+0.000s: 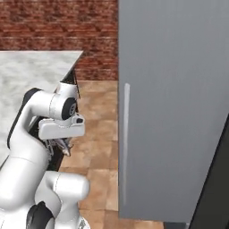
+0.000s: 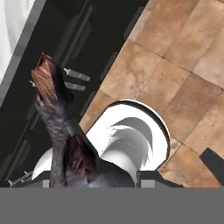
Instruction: Place the fish on the counter behind the older fish on the same shelf of the fridge to maintain FIFO order. Close the fridge door when finished.
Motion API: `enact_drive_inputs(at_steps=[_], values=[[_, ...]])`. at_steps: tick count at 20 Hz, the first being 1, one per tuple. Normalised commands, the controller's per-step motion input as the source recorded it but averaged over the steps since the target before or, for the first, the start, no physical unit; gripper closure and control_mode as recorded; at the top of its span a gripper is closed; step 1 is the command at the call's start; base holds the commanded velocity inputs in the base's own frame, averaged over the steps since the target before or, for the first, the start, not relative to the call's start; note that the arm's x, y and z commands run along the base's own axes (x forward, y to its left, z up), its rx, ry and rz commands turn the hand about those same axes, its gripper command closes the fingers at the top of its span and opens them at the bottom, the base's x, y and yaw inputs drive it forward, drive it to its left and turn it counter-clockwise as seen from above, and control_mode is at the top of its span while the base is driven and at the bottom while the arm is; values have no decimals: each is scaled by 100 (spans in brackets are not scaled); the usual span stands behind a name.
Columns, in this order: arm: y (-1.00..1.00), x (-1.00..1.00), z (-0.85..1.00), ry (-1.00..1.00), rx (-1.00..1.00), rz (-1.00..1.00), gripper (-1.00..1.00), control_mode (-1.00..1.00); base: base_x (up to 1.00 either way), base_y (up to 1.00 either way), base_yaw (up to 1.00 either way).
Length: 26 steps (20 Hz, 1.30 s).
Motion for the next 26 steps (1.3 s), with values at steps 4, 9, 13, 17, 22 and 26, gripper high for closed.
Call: enact_drive_inputs(at_steps=[4, 9, 13, 17, 22, 26], values=[[0, 0, 0, 0, 0, 0, 100, 100, 83, 29, -21], [0, 0, 0, 0, 0, 0, 100, 100, 63, 37, -47], [0, 0, 0, 0, 0, 0, 100, 100, 45, 37, -64], [0, 0, 0, 0, 0, 0, 100, 100, 31, 35, -83], [0, 0, 0, 0, 0, 0, 100, 100, 14, 31, -93], [0, 0, 0, 0, 0, 0, 100, 100, 43, 53, -83]])
